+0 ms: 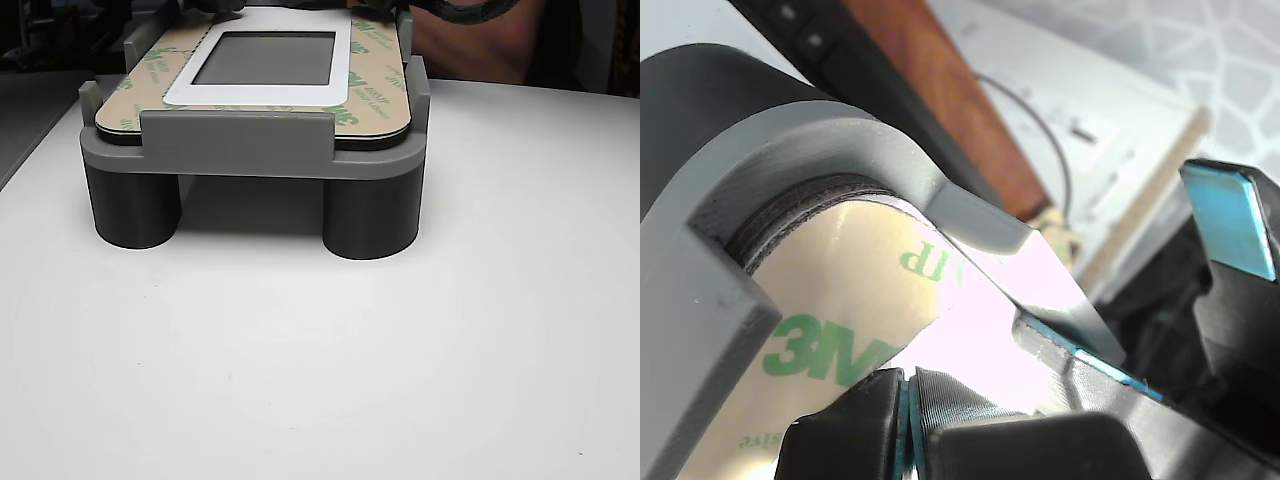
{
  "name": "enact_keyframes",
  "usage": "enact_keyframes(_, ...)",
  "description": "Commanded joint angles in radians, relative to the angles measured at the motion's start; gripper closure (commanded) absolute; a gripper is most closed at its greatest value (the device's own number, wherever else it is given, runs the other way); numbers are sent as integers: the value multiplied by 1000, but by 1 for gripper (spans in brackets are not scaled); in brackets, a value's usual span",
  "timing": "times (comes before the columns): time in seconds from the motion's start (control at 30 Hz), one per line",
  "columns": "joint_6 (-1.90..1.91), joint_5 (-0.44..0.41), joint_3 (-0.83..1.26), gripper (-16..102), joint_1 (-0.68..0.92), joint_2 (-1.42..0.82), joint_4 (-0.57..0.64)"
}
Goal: Peel off protective film from adhesive tape.
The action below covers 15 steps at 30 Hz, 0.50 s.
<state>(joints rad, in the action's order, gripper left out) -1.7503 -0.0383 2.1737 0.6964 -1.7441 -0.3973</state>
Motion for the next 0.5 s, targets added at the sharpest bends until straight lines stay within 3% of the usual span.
enact_keyframes(0.0, 2, 0, -31, 96, -11, -26, 0)
enact_keyframes(0.47, 5, -17, -58, 96, 2, -28, -35)
